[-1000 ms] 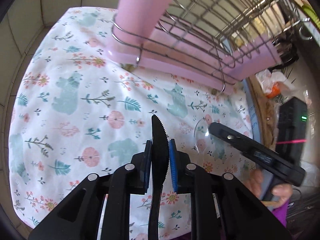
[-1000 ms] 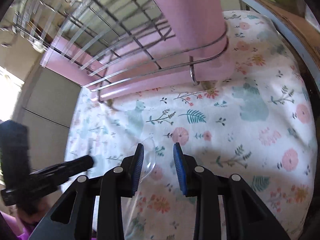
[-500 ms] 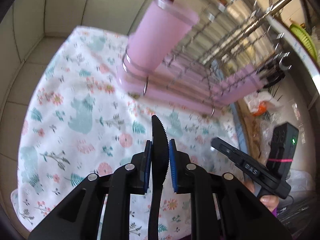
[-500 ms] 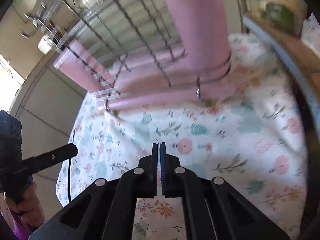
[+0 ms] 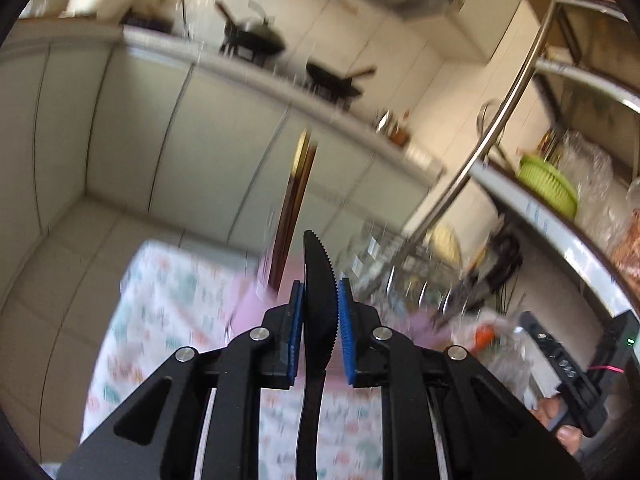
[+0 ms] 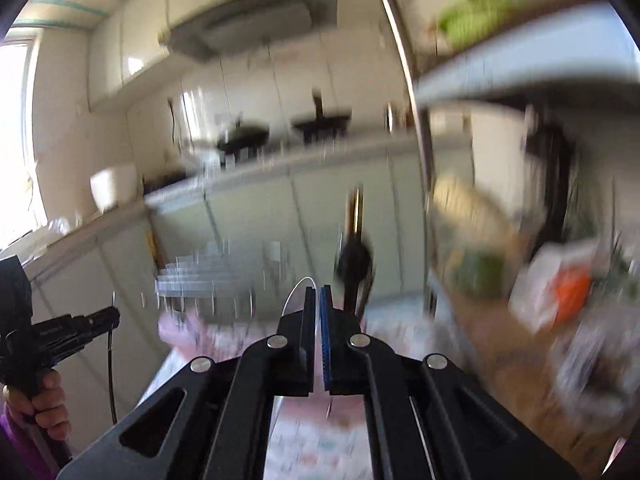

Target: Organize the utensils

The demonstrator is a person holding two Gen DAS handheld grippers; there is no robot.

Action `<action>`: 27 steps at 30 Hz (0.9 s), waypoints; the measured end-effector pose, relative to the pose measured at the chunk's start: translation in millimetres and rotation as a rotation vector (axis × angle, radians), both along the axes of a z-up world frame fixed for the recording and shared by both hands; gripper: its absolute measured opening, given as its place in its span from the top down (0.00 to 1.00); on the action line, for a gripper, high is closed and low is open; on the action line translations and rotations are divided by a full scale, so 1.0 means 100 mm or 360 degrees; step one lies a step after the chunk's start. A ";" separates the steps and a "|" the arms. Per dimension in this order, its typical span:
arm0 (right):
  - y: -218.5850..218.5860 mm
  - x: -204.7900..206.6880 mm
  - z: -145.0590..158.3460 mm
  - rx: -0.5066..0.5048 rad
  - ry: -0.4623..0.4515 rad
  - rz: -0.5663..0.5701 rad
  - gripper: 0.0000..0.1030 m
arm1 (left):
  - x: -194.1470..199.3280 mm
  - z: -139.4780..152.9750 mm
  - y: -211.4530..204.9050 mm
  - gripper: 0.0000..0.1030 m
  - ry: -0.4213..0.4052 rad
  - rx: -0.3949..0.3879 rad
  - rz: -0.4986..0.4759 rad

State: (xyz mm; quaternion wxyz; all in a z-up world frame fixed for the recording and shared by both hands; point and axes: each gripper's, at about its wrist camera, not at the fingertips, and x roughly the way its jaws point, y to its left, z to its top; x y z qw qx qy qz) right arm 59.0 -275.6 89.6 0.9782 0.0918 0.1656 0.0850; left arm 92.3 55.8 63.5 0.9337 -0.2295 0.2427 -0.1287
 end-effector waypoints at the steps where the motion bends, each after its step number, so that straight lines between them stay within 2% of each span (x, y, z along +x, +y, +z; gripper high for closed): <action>1: -0.04 -0.03 0.12 -0.0023 -0.0088 -0.0025 0.98 | 0.02 0.07 0.00 0.84 -0.0049 -0.0004 0.0020; 6: -0.02 0.02 0.40 -0.0102 -0.0369 -0.0135 0.98 | 0.15 0.29 0.00 0.84 -0.0209 -0.0042 0.0091; 10: -0.01 0.13 0.45 -0.0173 -0.0494 -0.0237 0.98 | 0.24 0.40 -0.02 0.84 -0.0314 -0.0072 0.0148; 14: 0.03 0.29 0.27 -0.0287 -0.0591 -0.0368 0.98 | 0.33 0.43 -0.08 0.84 -0.0418 -0.0060 0.0218; 20: 0.12 0.38 -0.04 -0.0376 -0.0660 -0.0420 0.98 | 0.45 0.34 -0.19 0.84 -0.0525 0.0034 0.0319; 27: 0.23 0.43 -0.30 -0.0450 -0.0674 -0.0414 0.98 | 0.55 0.17 -0.24 0.84 -0.0622 0.0124 0.0438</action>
